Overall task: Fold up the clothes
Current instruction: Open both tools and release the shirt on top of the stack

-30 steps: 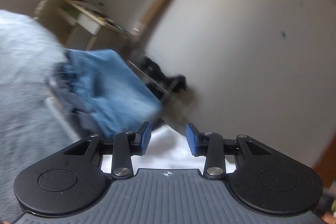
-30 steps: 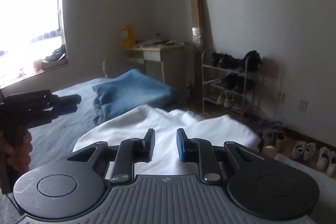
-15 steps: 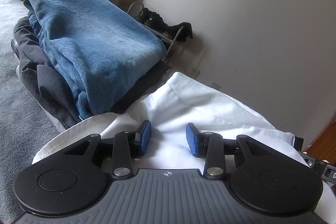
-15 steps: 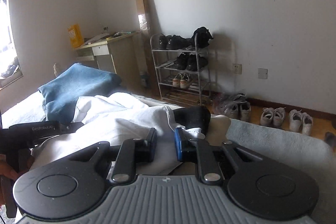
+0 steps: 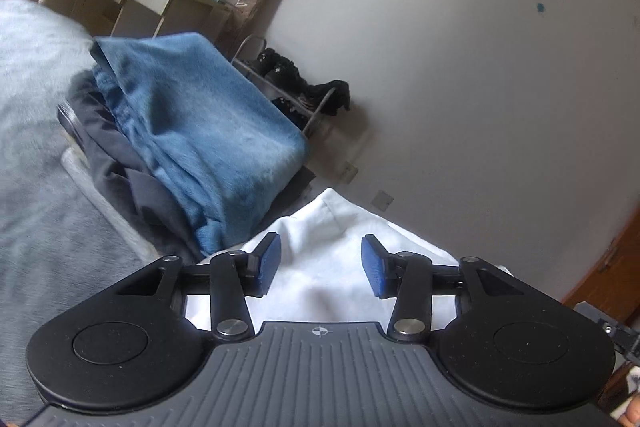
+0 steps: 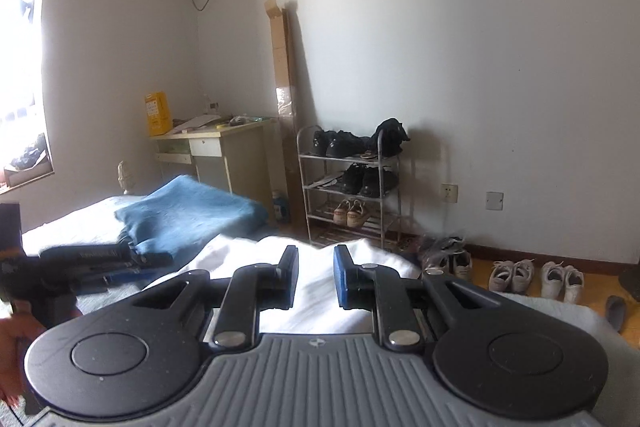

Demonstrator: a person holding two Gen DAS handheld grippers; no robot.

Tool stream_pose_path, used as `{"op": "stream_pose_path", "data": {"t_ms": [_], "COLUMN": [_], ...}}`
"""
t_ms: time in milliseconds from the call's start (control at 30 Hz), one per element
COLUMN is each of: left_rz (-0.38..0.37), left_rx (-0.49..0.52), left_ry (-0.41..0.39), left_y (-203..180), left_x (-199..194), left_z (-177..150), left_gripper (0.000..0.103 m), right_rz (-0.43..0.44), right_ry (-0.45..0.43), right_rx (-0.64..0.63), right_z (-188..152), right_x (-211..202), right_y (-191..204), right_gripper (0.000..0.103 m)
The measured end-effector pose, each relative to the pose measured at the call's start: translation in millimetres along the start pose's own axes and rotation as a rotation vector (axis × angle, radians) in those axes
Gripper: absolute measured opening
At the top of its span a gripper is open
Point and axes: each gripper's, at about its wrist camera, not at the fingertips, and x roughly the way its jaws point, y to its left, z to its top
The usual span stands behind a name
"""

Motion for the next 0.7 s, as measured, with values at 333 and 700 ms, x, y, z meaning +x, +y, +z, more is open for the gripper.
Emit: {"op": "stream_pose_path", "data": {"t_ms": [333, 700], "left_rz": [-0.014, -0.100], "left_rx": [0.167, 0.302], "left_ry": [0.090, 0.241], "left_y": [18.3, 5.7], "left_x": [-105.7, -188.2], "left_z": [18.9, -24.8], "left_gripper": [0.066, 0.081], "right_rz": [-0.146, -0.258], "right_ry": [0.102, 0.094], "right_rx": [0.083, 0.115], "right_z": [-24.5, -43.3], "right_x": [-18.9, -90.0], "right_y": [44.9, 89.2], "right_gripper": [0.020, 0.021]}}
